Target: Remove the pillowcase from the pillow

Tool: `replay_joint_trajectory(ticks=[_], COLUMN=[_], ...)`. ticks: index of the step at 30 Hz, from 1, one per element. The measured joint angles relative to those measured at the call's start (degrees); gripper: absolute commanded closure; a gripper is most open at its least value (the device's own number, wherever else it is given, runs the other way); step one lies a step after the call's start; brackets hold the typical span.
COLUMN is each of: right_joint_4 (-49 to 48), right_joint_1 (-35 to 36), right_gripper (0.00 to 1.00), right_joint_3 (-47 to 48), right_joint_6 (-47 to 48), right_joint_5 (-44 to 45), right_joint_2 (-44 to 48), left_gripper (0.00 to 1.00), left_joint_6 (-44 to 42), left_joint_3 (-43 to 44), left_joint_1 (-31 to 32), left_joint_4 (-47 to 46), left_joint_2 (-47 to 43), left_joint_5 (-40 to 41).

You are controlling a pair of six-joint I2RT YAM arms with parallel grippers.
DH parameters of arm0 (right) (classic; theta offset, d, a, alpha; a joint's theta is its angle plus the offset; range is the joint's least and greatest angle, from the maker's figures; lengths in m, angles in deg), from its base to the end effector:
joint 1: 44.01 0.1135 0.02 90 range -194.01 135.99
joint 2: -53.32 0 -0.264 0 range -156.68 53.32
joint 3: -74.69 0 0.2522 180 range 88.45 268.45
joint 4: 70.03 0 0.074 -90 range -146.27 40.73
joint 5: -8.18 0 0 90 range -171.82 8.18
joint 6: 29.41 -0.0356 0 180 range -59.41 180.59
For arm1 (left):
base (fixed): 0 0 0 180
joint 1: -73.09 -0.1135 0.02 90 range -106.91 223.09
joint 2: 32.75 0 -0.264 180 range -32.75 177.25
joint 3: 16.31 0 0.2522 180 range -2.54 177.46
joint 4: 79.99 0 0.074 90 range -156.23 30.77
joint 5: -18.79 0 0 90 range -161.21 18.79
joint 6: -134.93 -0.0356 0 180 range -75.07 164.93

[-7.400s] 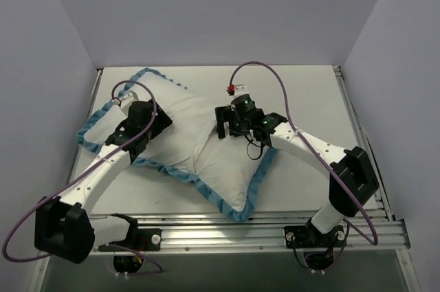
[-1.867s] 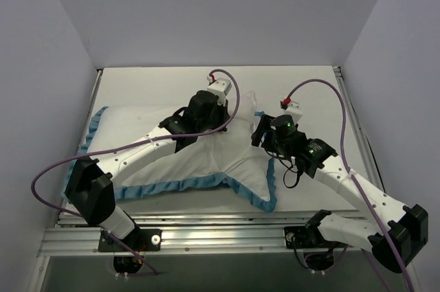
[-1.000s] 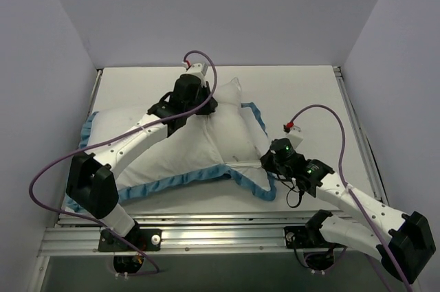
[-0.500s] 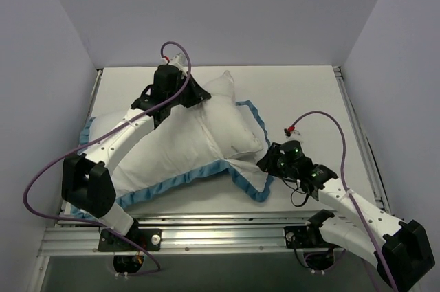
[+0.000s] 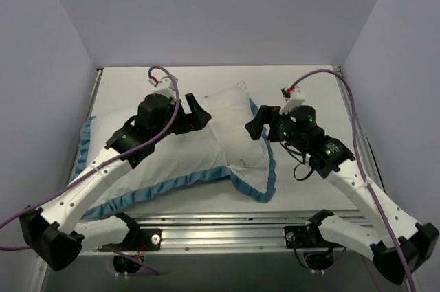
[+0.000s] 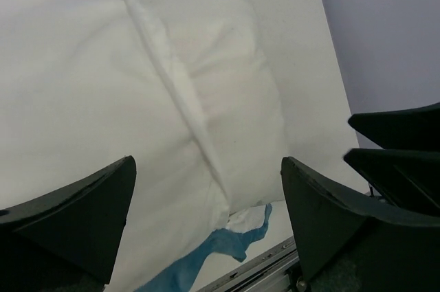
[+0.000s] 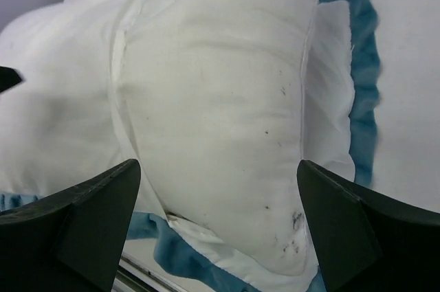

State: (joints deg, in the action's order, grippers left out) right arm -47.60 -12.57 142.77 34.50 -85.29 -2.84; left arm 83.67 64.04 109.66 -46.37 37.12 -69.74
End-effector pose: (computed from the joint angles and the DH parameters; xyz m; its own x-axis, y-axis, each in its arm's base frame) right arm 0.1929 0.1205 0.3649 -0.3911 0.2754 -0.8782 -0.4448 0.7788 0.4423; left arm 0.2237 -0.1648 0.3642 -0.6070 -0.3286 -0.7235 0.2523 0.7837 -0.5676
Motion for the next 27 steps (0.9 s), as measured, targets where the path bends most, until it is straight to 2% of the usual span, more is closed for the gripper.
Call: replay_joint_trajectory(ticks=[3,6,9,11,12,15,16,17,18,20,21,24,27], right_joint_4=[-1.6,-3.3,-4.5,-5.4,-6.2,-8.3,-9.2,-10.3,-11.3,-13.4,-14.4,-16.2,-16.9], right_joint_1=[0.1,0.2,1.0,2.1,2.9,5.0,5.4,5.5,5.6,5.8,6.1,6.7,7.2], right_gripper=[0.0,0.0,0.02,0.07,0.11,0.37,0.59,0.67,0.81,0.96,1.0,1.0,1.0], right_joint_3=[0.1,-1.2,-2.4,-2.4,-2.6,-3.9,-4.7,-5.5,-6.3,-7.6,-8.3,-10.0,-10.8], right_joint_6=[2.3,3.9,5.4,6.4,7.0,8.2,8.6,8.7,8.3,7.7,7.1,5.5,3.4], right_joint_5=[-3.2,-5.7,-7.8,-8.5,-8.9,-10.4,-11.1,-11.5,-11.9,-12.3,-12.3,-11.2,-10.0], right_joint_2=[-5.4,-11.2,-15.6,-17.9,-18.7,-19.4,-19.4,-19.4,-19.3,-19.2,-19.0,-17.8,-16.8], left_gripper=[0.06,0.06,0.06,0.06,0.06,0.06,0.06,0.06,0.06,0.06,0.06,0.06,0.06], left_joint_6=[2.2,5.0,7.7,8.7,9.1,9.2,9.0,8.7,8.2,6.6,5.4,1.3,-2.1], left_joint_3=[-3.4,-7.9,-13.4,-16.4,-17.9,-19.2,-19.2,-18.9,-18.5,-16.0,-14.5,-9.2,-7.3], left_joint_1=[0.9,0.9,0.8,0.5,0.3,-0.7,-1.4,-2.2,-3.2,-5.0,-5.6,-6.6,-7.3], left_joint_4=[5.2,9.6,13.5,13.8,13.4,11.1,9.8,8.7,7.4,5.8,5.2,3.5,-2.2], left_joint_2=[-9.4,-14.9,-16.3,-14.9,-13.4,-8.7,-7.0,-5.4,-3.7,0.9,3.1,8.6,10.8], left_joint_5=[7.3,12.2,15.0,15.0,14.8,14.1,13.4,12.7,11.3,8.9,7.9,6.1,4.0])
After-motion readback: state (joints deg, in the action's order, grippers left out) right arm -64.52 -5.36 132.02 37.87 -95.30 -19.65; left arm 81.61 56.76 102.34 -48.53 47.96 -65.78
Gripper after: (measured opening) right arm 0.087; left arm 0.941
